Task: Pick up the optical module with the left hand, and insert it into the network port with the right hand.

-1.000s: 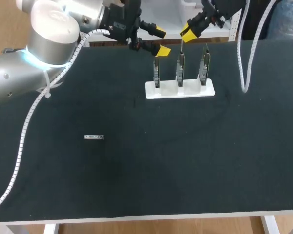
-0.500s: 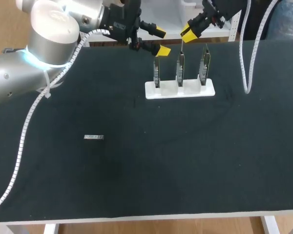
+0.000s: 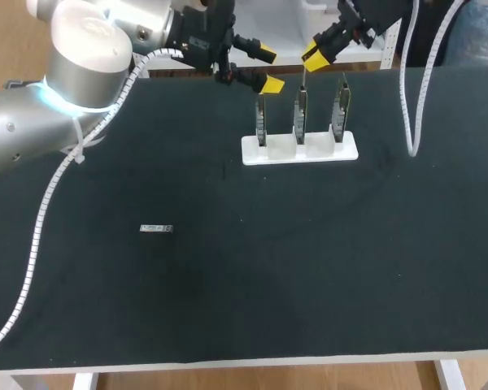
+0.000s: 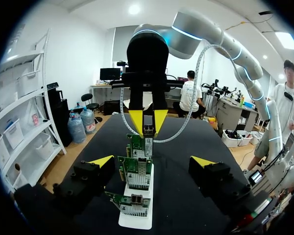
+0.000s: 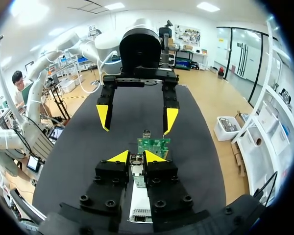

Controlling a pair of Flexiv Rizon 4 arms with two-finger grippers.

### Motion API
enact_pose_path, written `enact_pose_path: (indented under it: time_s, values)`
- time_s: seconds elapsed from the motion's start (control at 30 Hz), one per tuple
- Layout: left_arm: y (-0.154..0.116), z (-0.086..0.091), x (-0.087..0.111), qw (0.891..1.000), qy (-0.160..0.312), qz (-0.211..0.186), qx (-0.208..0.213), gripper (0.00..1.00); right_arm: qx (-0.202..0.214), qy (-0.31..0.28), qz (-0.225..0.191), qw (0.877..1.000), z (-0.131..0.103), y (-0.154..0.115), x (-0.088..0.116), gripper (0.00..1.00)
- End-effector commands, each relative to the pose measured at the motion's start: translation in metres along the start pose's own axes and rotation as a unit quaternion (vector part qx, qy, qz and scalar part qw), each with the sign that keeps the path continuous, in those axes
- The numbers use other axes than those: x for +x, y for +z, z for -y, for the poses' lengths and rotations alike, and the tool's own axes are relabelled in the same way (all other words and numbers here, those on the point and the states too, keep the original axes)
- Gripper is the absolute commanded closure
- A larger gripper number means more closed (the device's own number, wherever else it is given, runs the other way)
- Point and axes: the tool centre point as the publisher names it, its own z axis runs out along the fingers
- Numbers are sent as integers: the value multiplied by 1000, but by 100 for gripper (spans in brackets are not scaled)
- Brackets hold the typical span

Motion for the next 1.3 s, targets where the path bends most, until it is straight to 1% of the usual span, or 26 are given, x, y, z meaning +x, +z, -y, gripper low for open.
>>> enact_pose_path:
  time_s: [0.03, 0.47, 1.3]
  values:
    - [0, -1, -1, 1000, -1, -3, 1, 0, -429, -1, -1, 903, 9, 0, -2, 100]
    - [0, -1, -1, 1000, -1, -3, 1, 0, -429, -1, 1, 903, 13, 1, -1, 100]
    - [0, -1, -1, 1000, -1, -3, 1, 0, -433, 5, 6, 902, 10, 4, 2, 100]
